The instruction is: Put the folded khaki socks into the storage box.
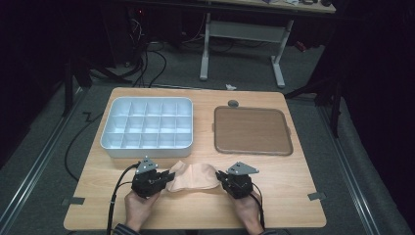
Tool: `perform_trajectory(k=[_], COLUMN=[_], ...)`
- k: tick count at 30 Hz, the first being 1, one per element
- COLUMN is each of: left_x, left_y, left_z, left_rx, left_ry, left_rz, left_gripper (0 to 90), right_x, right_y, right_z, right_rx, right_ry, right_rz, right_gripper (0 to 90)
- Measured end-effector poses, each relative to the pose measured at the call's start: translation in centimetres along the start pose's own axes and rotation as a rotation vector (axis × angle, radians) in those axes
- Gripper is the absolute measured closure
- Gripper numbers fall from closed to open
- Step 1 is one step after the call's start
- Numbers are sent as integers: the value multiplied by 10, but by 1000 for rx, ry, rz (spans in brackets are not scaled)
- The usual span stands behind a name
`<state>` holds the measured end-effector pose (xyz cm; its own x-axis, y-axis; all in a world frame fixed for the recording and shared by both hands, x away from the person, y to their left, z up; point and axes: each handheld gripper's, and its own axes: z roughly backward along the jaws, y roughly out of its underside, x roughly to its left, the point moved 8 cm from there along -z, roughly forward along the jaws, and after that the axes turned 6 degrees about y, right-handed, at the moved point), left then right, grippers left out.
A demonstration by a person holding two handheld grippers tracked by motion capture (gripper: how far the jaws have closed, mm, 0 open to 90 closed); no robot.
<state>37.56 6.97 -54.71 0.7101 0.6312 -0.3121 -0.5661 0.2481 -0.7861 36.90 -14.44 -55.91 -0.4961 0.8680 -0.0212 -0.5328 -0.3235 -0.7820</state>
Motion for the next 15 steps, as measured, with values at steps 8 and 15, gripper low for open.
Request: perform_trajectory(k=[8, 15], left_x=[-8, -11], left_y=[-6, -7], left_z=[-11, -22], left_rx=[4, 7], left_ry=[15, 23], left_rz=[-23, -25], left_gripper=[790, 789], right_x=[-12, -20], right_y=[6, 11], right_z=[7, 10], right_rx=[2, 10], right_ry=[23, 37], right_rz=[-19, -32], right_gripper=[867, 866])
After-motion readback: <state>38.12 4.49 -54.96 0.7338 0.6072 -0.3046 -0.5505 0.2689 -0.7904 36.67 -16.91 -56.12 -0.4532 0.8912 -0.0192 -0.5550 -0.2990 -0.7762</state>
